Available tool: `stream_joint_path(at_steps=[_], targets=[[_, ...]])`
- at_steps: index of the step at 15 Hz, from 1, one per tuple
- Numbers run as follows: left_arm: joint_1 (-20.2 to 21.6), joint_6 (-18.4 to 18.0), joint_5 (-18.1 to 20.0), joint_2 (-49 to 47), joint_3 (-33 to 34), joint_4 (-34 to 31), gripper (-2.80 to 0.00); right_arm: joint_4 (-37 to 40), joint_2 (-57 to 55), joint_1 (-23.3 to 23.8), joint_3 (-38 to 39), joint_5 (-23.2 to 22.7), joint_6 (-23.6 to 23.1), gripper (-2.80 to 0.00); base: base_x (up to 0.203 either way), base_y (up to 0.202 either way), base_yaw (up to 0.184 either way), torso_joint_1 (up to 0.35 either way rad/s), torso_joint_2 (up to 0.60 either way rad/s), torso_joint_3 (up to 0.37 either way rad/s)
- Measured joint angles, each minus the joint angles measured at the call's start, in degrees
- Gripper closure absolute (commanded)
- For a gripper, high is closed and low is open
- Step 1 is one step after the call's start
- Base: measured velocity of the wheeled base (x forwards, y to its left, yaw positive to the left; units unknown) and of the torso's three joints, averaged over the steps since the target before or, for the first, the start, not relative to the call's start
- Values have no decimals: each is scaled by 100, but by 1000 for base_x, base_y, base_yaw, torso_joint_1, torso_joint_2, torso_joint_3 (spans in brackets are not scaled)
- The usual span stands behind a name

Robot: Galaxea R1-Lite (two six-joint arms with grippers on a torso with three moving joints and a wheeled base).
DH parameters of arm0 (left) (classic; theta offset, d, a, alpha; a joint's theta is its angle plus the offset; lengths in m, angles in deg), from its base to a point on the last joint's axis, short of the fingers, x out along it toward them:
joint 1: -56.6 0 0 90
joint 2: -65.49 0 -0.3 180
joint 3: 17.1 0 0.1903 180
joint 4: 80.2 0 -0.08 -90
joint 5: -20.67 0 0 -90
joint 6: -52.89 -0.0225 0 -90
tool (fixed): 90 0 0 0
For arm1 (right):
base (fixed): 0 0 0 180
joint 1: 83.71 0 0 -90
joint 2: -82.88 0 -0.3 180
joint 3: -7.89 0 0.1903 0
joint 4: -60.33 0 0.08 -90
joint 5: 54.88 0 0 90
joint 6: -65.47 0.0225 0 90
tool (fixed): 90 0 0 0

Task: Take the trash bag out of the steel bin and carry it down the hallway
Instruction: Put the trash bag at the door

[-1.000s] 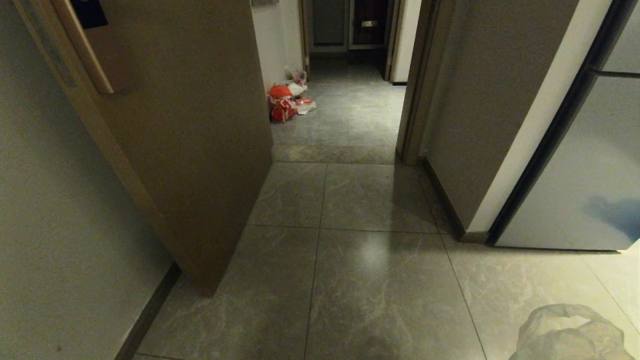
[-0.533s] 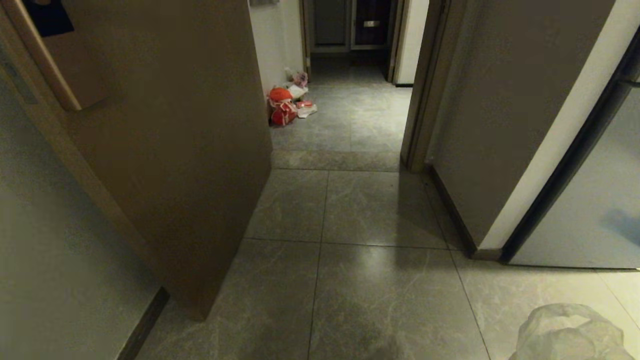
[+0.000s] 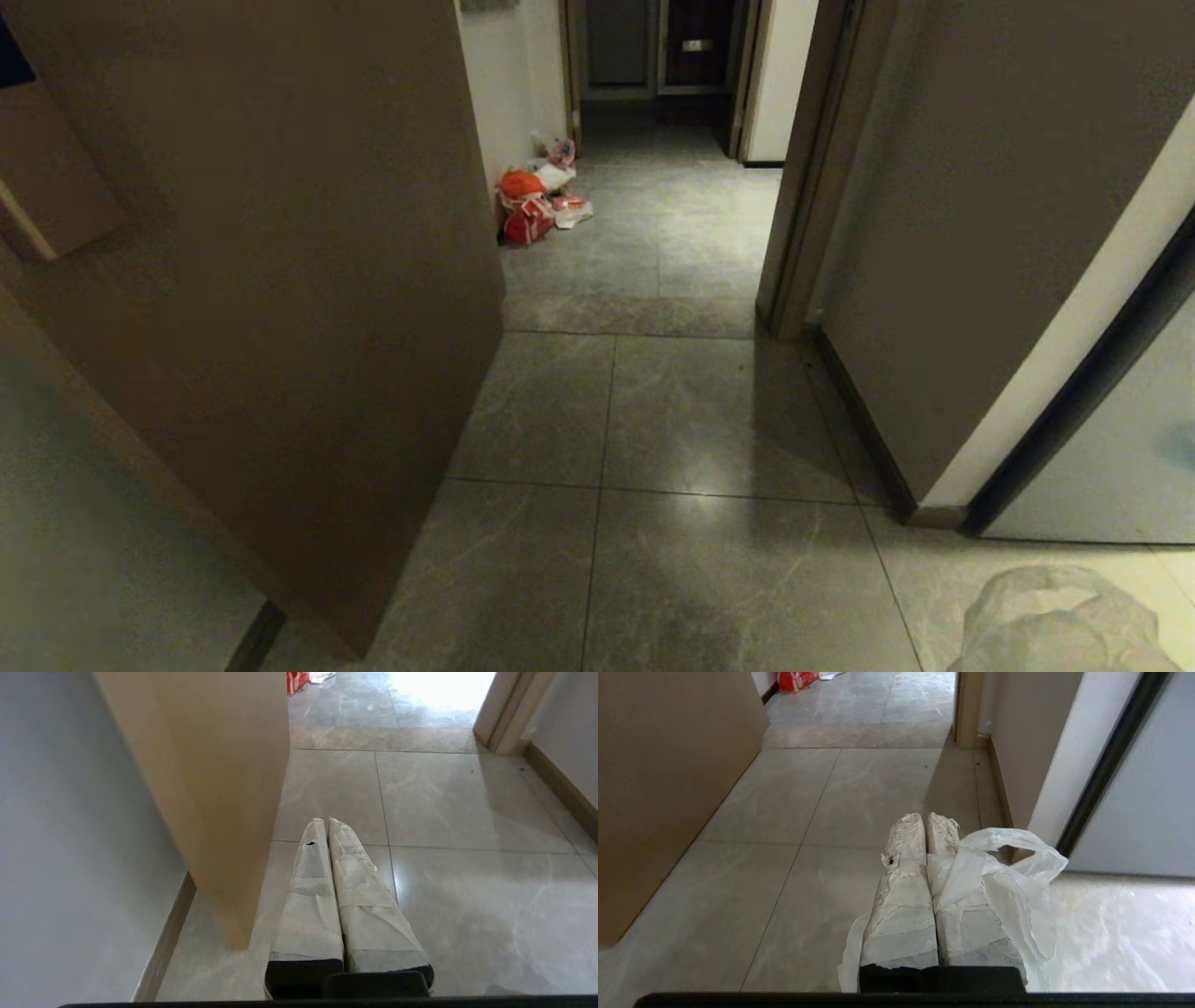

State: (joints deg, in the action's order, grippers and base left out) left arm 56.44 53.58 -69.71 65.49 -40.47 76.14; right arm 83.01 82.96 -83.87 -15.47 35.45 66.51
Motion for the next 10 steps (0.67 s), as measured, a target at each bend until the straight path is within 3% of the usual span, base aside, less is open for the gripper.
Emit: stream_joint_path(at_steps=[10], targets=[[2, -2, -3, 0, 0, 2, 0, 2, 0, 0, 0, 0, -1, 0, 192, 0, 1, 1, 3, 3]])
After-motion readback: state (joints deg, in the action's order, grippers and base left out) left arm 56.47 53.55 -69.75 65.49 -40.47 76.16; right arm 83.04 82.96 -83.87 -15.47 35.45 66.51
